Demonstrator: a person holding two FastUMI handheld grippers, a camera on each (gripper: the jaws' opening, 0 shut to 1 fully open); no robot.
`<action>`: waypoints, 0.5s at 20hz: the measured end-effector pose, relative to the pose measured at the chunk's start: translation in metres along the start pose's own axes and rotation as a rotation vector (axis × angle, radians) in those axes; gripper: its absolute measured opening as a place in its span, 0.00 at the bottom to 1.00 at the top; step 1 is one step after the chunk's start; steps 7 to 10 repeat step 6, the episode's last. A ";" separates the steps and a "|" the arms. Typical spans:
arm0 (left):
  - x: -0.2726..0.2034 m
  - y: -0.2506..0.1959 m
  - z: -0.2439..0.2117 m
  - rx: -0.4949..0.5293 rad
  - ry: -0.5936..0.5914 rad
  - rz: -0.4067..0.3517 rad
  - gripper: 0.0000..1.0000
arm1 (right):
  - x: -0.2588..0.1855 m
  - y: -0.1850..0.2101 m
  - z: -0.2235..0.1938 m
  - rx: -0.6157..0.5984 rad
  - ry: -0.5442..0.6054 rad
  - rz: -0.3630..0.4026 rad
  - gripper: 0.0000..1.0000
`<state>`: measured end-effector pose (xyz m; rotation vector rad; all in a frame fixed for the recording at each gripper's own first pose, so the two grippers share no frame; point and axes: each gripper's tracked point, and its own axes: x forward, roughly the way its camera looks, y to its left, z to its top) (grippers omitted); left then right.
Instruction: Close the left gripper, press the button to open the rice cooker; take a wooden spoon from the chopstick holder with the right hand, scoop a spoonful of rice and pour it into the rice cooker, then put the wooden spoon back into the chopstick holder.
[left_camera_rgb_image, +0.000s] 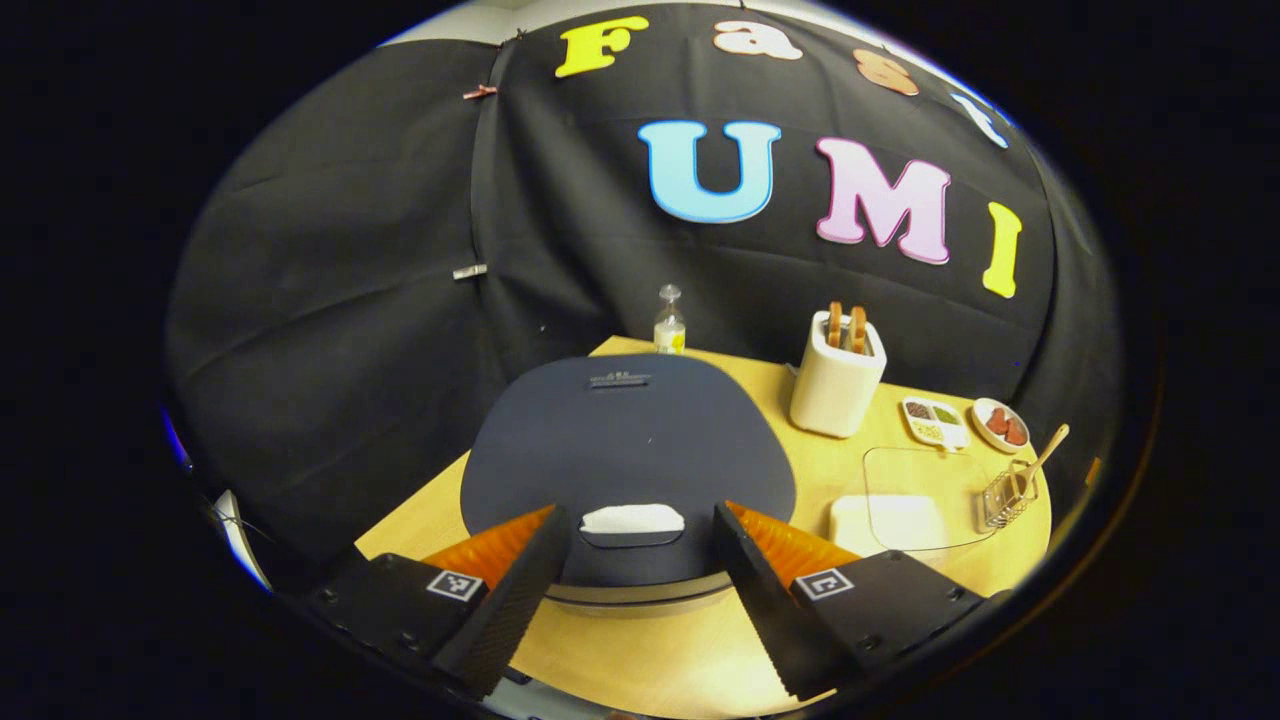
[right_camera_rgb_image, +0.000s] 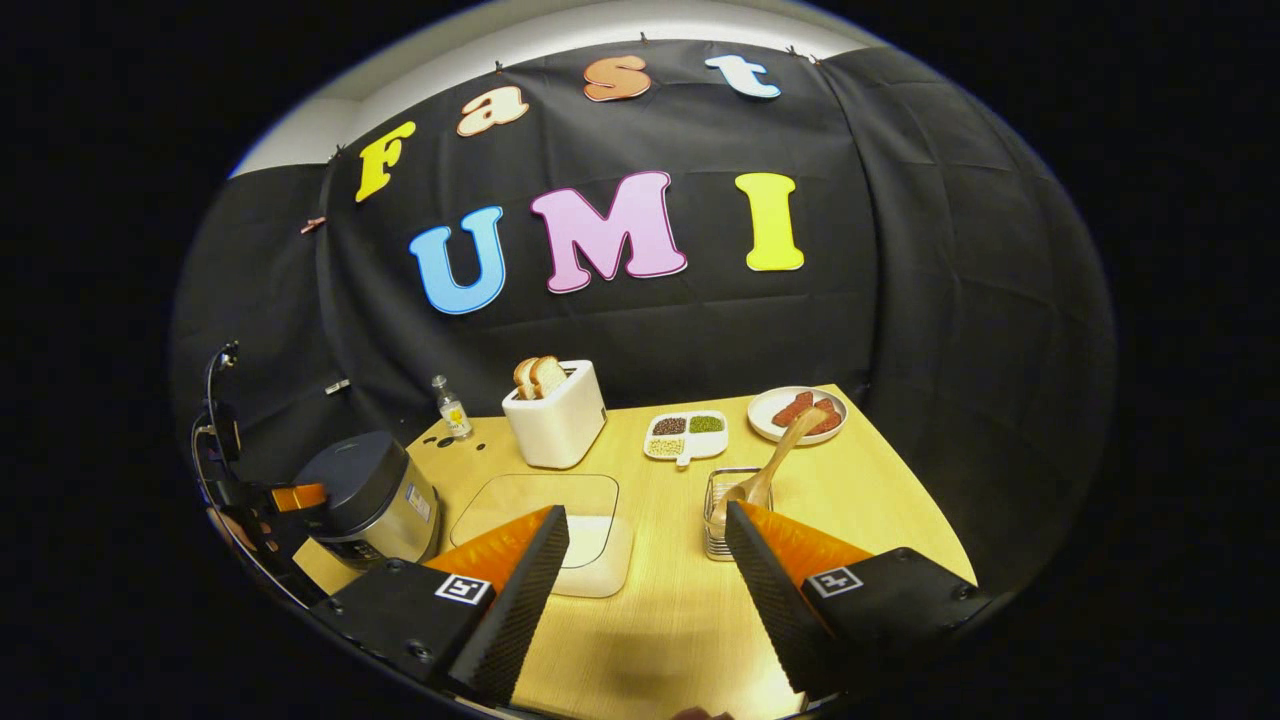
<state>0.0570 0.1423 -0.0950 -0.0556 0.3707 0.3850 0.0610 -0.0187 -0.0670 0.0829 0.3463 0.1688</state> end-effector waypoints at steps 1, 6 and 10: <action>-0.013 -0.008 0.016 0.022 -0.053 -0.017 0.98 | -0.003 -0.005 0.001 -0.017 0.000 -0.014 0.98; -0.079 -0.047 0.074 0.073 -0.262 -0.120 0.97 | -0.022 -0.039 0.024 -0.140 -0.011 -0.135 0.99; -0.079 -0.047 0.074 0.073 -0.262 -0.120 0.97 | -0.022 -0.039 0.024 -0.140 -0.011 -0.135 0.99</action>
